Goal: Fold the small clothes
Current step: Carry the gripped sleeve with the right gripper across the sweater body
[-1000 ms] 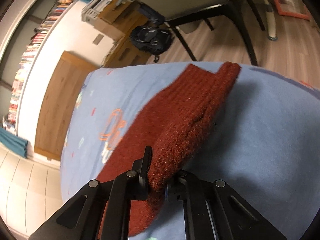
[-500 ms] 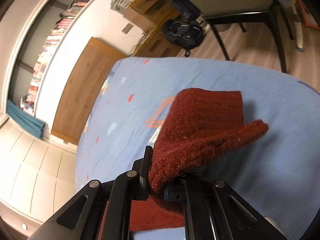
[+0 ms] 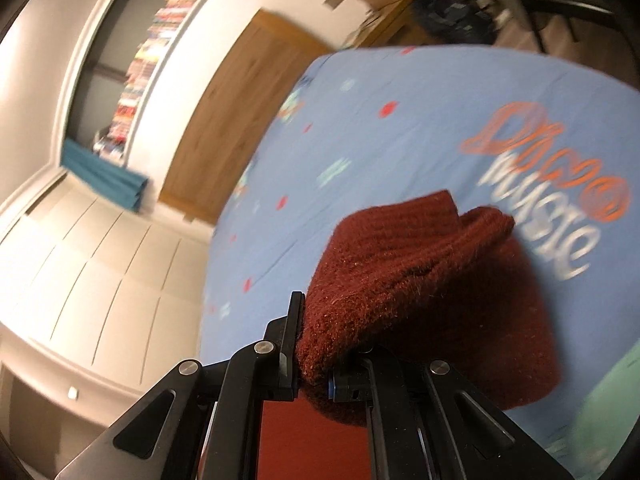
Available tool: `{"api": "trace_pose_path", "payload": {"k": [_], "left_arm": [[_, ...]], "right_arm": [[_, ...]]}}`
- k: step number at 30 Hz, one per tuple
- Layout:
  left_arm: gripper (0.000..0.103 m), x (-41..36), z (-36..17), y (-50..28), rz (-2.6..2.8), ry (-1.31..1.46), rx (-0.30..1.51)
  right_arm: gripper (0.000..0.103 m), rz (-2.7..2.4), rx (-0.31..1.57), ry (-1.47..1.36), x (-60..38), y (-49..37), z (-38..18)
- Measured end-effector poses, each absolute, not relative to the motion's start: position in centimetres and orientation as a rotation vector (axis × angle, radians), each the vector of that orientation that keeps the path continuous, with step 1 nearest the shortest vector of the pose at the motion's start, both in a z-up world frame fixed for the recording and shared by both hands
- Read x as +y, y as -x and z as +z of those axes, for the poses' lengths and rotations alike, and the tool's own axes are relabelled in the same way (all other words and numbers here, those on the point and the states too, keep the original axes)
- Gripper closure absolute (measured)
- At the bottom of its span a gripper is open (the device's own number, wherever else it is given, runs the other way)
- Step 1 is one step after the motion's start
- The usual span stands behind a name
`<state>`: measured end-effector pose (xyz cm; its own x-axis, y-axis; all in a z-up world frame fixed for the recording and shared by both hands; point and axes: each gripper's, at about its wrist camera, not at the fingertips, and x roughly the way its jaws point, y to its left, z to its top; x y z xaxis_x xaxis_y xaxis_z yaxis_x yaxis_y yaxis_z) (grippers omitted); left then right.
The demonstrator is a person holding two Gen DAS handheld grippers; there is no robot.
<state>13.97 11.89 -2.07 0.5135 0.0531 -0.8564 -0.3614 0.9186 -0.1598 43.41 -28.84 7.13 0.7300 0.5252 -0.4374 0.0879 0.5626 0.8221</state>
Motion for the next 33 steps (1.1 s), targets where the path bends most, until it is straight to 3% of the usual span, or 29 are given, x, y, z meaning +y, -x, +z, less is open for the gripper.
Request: {"api": "trace_pose_path", "payload": {"k": [18,33], "left_arm": [[0.002,17.9,-2.8,-10.1,0.357,0.436,0.978],[0.002,19.5,-3.8,-8.9,0.383,0.469,0.991]], "right_arm": [[0.095,0.652,0.821,-0.832,-5.8,-44.8,11.4],[0.094,0.741,0.953,-0.593,6.2,-41.9,7.2]]}}
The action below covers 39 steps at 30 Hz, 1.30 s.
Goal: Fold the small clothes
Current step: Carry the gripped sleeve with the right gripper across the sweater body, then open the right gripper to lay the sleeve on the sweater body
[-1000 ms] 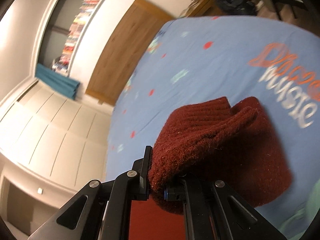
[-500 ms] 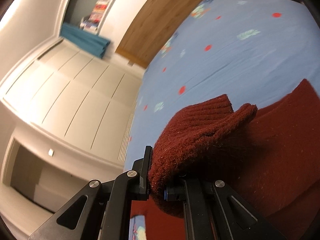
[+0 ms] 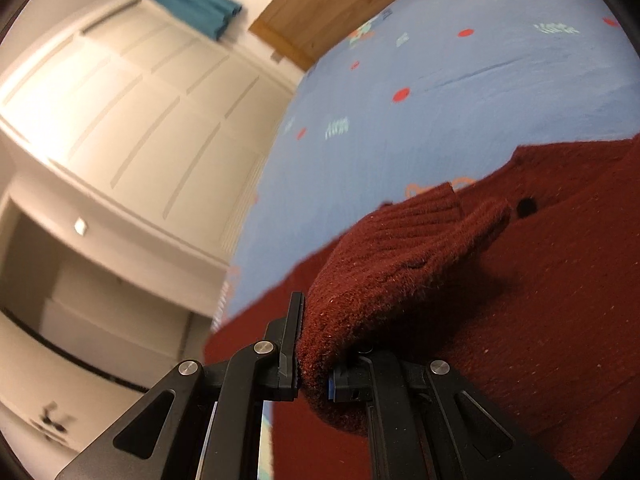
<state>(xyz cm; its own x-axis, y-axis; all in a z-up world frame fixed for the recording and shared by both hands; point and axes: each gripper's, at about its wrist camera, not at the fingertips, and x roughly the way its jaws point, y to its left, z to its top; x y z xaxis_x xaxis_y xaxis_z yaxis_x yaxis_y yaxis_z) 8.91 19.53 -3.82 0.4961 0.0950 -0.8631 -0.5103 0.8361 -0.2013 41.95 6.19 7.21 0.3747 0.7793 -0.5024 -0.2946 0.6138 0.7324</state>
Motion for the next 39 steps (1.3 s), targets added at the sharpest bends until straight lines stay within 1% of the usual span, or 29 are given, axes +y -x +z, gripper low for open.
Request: {"api": "trace_pose_path", "payload": {"k": [5,10,12,14,15,19,22,25,26,32,35,39], "left_arm": [[0.002,19.4,-4.0,-9.1,0.374,0.465,0.995],[0.002,19.3,-4.2,-9.1,0.371,0.464,0.999],[0.002,19.4,-4.1,-9.1,0.372,0.467,0.999],[0.002,19.4,-4.2,-9.0,0.371,0.470,0.999],[0.002,19.4,-4.2,-9.1,0.370,0.471,1.000],[0.002,19.4,-4.3,-9.1,0.364,0.471,1.002],[0.002,19.3,-4.4,-9.1,0.361,0.473,1.001],[0.002,19.4,-4.5,-9.1,0.359,0.479,1.000],[0.002,19.5,-4.5,-9.1,0.358,0.481,1.000],[0.002,19.6,-4.2,-8.9,0.352,0.484,0.987],[0.002,19.5,-4.0,-8.9,0.345,0.487,0.977],[0.002,19.2,-3.6,-9.0,0.327,0.472,0.964]], "right_arm": [[0.093,0.725,1.013,-0.363,9.2,-39.7,4.5],[0.091,0.712,1.063,-0.204,11.4,-37.8,1.5],[0.089,0.712,1.083,-0.176,11.7,-36.9,0.5],[0.084,0.720,1.110,-0.176,11.8,-36.1,-0.8],[0.083,0.721,1.113,-0.177,11.6,-36.0,-1.2],[0.072,0.730,1.106,-0.196,11.1,-36.0,-1.2],[0.068,0.737,1.091,-0.175,11.1,-36.0,-0.5],[0.056,0.752,1.084,-0.158,12.0,-35.5,0.3],[0.054,0.760,1.084,-0.156,12.3,-35.3,0.3],[0.049,0.783,1.115,-0.147,14.0,-33.9,-0.5],[0.049,0.803,1.113,-0.153,14.3,-33.4,-0.2],[0.048,0.774,1.051,-0.117,13.7,-33.2,1.4]]}}
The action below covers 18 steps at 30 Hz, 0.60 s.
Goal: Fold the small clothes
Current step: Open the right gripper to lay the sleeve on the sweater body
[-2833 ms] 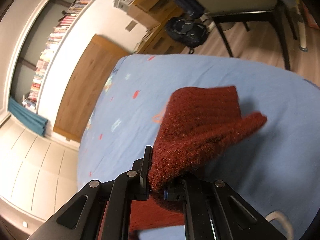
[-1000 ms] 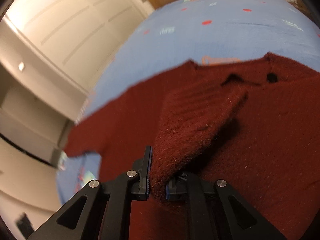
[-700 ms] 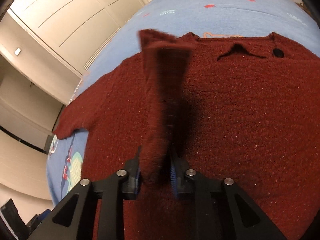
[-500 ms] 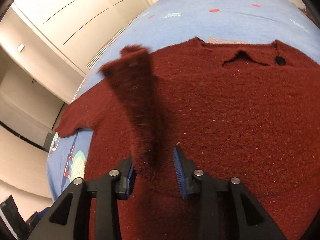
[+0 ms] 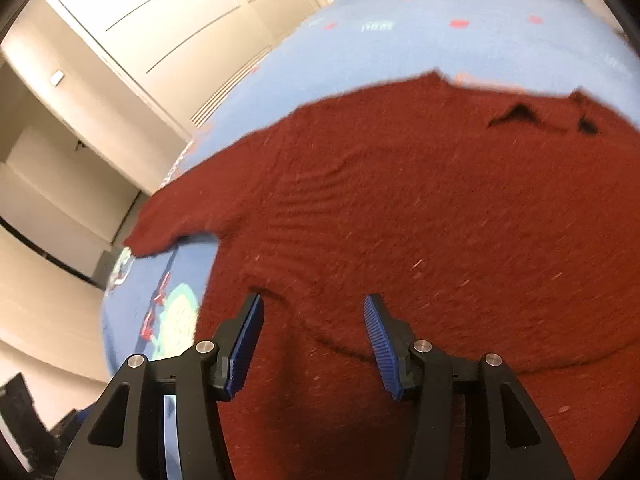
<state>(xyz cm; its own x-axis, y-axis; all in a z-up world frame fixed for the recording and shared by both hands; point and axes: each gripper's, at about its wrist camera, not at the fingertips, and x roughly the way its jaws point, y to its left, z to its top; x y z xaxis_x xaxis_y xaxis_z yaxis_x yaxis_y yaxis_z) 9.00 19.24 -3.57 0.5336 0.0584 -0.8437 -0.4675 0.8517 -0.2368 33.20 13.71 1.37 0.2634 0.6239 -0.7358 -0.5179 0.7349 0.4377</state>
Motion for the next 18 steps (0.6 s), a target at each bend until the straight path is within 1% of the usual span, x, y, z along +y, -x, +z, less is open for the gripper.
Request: {"api": "trace_pose_path", "payload": {"k": [6,12,16,18], "left_arm": [[0.002,19.1,-3.5,-9.3,0.299,0.452,0.983],[0.002,19.6,-3.7,-9.5,0.280,0.473,0.987],[0.002,20.1,-3.4,-9.7,0.288,0.470,0.971],[0.002,20.7,-3.3,-9.9,0.295,0.475,0.969]], "right_arm": [[0.048,0.566,0.980,-0.068,9.9,-34.7,2.0],[0.049,0.460,1.035,-0.052,7.6,-34.8,-0.7],[0.043,0.468,1.016,-0.019,7.7,-33.6,-0.6],[0.043,0.471,1.014,-0.011,7.8,-33.0,-0.4]]}}
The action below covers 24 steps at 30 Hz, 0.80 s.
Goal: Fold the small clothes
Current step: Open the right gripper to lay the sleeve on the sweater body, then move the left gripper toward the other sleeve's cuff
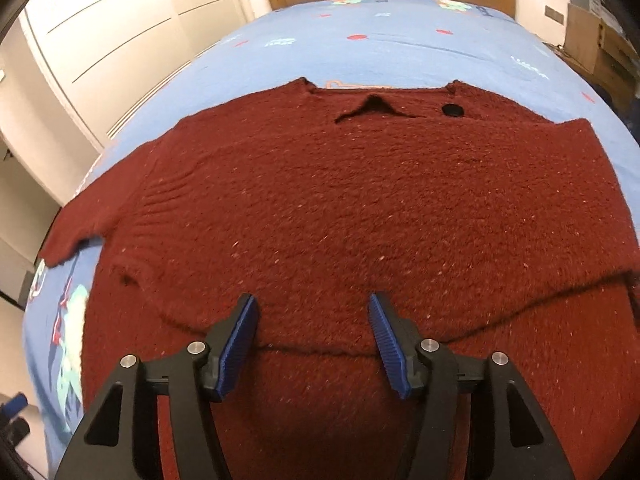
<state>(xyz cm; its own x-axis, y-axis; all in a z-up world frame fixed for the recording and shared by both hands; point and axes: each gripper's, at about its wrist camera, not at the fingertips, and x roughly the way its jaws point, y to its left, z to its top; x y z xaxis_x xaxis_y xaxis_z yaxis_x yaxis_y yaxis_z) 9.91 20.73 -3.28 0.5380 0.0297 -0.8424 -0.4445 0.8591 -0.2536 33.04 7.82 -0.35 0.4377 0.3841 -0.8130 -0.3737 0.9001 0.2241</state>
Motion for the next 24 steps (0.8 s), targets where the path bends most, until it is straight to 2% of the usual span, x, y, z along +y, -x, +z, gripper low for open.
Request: {"api": "trace_pose_path", "payload": {"k": [24], "left_arm": [[0.002,24.7,-3.5,-10.6,0.332,0.498,0.952]], "right_arm": [[0.043,0.413,1.034,-0.077,1.5,-22.3,0.3]]}}
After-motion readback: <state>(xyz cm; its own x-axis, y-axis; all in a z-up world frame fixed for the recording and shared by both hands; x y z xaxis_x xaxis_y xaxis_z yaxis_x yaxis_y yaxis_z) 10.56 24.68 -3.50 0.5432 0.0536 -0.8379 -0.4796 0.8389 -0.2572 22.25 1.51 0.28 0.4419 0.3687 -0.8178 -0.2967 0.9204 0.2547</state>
